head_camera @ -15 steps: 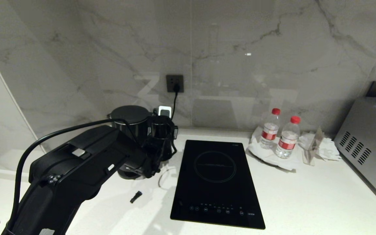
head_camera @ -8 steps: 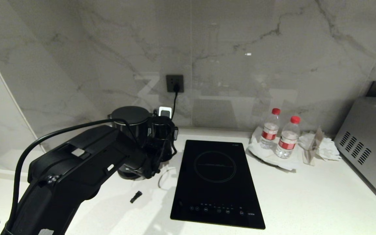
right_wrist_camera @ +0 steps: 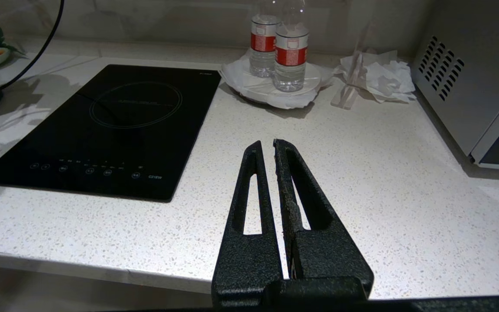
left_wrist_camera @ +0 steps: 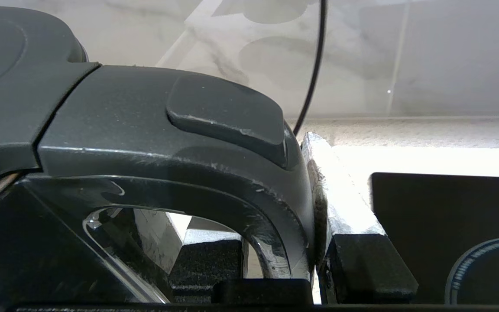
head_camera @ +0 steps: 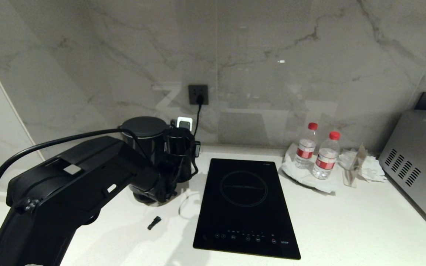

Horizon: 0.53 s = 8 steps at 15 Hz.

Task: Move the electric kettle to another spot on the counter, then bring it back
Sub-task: Place it on the power base

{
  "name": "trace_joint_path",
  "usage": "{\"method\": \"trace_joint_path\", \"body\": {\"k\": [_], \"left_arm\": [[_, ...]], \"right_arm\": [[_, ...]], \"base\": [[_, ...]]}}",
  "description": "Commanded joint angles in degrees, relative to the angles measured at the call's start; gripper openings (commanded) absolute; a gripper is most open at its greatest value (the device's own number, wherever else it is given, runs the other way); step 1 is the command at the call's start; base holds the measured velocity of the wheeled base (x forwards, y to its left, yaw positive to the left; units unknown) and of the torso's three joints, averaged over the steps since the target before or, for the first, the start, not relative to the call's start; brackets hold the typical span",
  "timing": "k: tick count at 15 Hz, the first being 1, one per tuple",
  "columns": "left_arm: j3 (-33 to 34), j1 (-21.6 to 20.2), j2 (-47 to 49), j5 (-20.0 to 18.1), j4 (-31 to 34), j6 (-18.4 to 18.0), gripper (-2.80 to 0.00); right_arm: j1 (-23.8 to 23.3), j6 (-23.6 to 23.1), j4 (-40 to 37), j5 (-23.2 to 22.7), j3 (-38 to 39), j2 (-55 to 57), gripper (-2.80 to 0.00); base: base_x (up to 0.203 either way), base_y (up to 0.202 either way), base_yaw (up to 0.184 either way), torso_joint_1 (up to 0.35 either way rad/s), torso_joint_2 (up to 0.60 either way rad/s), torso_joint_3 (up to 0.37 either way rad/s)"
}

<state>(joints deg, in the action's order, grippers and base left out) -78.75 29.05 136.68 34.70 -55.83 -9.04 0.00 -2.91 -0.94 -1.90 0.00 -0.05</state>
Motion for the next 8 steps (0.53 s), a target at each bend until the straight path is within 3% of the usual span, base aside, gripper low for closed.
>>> {"method": "trace_joint_path", "body": {"k": [1, 5, 8], "left_arm": [[0.4, 0.3, -1.0, 0.4, -0.3, -0.1, -2.80], [-0.1, 0.4, -1.1, 0.6, 0.0, -0.2, -2.80], [-0.2, 0.1, -1.3, 0.5, 0.1, -0.2, -2.80]], "right_arm": [[0.0, 0.0, 0.0, 0.0, 0.0, 0.0, -2.80], [0.0, 0.0, 0.0, 0.0, 0.0, 0.0, -2.80], [0.0, 0.0, 0.0, 0.0, 0.0, 0.0, -2.80]], "base": [[0.000, 0.000, 0.000, 0.000, 0.00, 0.000], [0.000, 0.000, 0.000, 0.000, 0.00, 0.000], [0.000, 0.000, 0.000, 0.004, 0.00, -0.116]]}}
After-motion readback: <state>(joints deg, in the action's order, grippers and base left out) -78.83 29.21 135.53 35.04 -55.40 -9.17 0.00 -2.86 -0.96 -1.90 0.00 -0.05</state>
